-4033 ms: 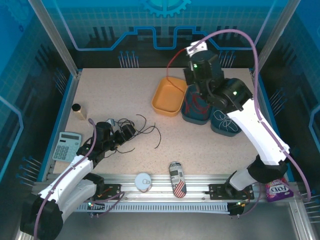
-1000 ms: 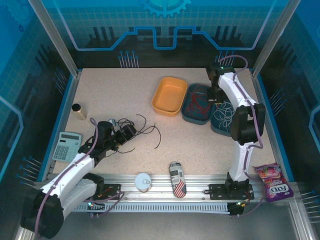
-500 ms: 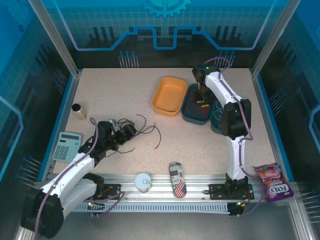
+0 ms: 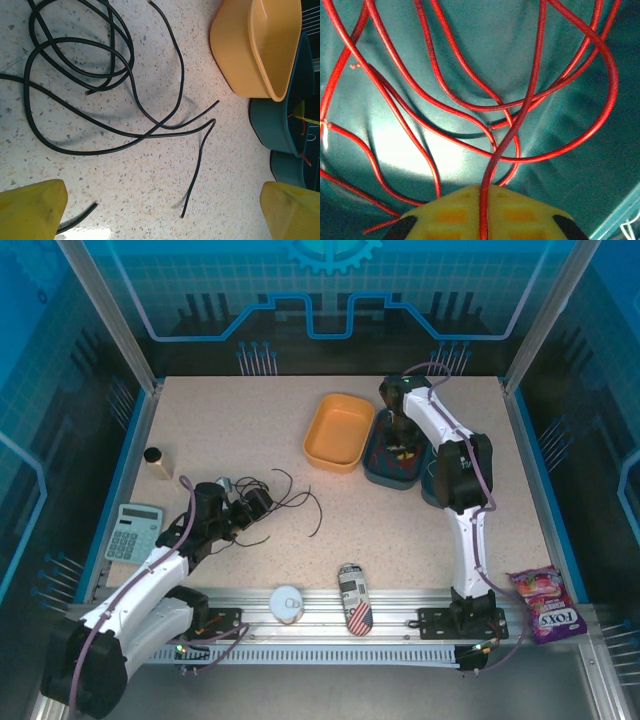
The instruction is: Untangle the cables
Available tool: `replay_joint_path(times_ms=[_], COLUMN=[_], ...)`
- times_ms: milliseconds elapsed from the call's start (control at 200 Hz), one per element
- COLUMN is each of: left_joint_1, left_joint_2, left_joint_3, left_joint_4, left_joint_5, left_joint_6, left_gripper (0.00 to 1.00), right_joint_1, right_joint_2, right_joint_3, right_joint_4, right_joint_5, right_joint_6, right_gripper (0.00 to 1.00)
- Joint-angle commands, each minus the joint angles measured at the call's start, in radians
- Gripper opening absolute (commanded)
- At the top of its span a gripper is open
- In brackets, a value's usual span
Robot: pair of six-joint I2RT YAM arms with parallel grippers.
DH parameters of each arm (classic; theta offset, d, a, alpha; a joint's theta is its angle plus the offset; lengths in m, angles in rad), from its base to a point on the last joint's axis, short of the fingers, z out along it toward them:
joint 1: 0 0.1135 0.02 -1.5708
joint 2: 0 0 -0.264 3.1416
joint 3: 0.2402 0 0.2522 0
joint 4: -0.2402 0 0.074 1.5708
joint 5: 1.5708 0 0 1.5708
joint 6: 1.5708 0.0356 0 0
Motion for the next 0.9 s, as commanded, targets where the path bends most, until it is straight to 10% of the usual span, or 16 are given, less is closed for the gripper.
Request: replay_joint_path(times_ms=[0,175,896], left_joint_1=[0.010,0.010,0.010], left_joint_2=[-0.018,-0.017,0.022], left_joint_3=[-0.015,-0.014,-0.006], left_joint_4=[-0.006,-0.006,0.020], left_joint_5=[0.008,0.003,0.013], left_joint_6=[0.006,0.007,0.012], left_gripper=[0.99,0.99,0.99], right_joint_1=[0.015,0.024,0.170], right_joint_2=[-0.002,-0.077,-0.519], right_joint_3=[-0.002,-0.016,-0.525], right_joint_4=[0.007,-0.002,0.096], right_joint_5=[0.001,0.019,-0.018], right_joint_6=[0.011,0.009,0.105], right_gripper=[0.19,0.33,0.35])
